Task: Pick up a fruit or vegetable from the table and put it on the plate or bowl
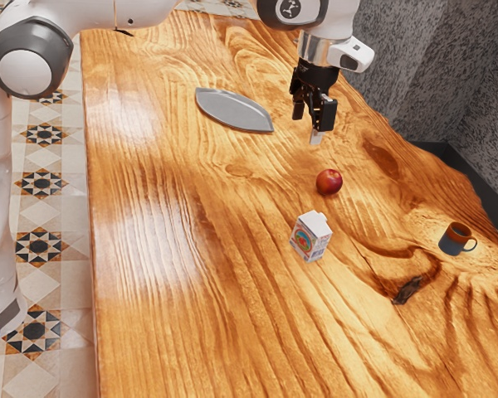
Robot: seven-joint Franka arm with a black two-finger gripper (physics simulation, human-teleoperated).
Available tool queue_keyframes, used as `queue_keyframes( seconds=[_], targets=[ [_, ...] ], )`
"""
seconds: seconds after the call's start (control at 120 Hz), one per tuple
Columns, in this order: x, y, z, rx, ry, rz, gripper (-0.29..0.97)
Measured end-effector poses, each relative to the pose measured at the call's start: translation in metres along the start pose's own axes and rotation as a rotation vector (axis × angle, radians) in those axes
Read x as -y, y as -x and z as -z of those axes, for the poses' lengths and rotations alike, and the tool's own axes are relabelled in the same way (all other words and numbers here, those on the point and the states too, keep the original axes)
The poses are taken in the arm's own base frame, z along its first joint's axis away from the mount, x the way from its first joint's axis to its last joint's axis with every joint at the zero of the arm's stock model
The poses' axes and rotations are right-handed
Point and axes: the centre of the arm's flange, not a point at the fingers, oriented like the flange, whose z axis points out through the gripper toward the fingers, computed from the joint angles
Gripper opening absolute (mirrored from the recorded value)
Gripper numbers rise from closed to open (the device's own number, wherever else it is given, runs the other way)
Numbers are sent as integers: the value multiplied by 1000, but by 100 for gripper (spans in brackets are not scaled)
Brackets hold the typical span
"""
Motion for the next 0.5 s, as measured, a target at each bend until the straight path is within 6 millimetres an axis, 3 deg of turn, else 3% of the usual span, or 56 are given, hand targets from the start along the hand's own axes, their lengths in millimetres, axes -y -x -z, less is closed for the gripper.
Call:
queue_keyframes(
  seconds=[0.3,0.392,0.442,0.5],
  targets=[
    [3,-8,3,-17,0,5,68],
    [-22,-21,18,-78,-1,-39,68],
    [-37,-27,14,-94,2,-62,68],
    [-32,-36,5,-99,-5,-54,68]
  ],
)
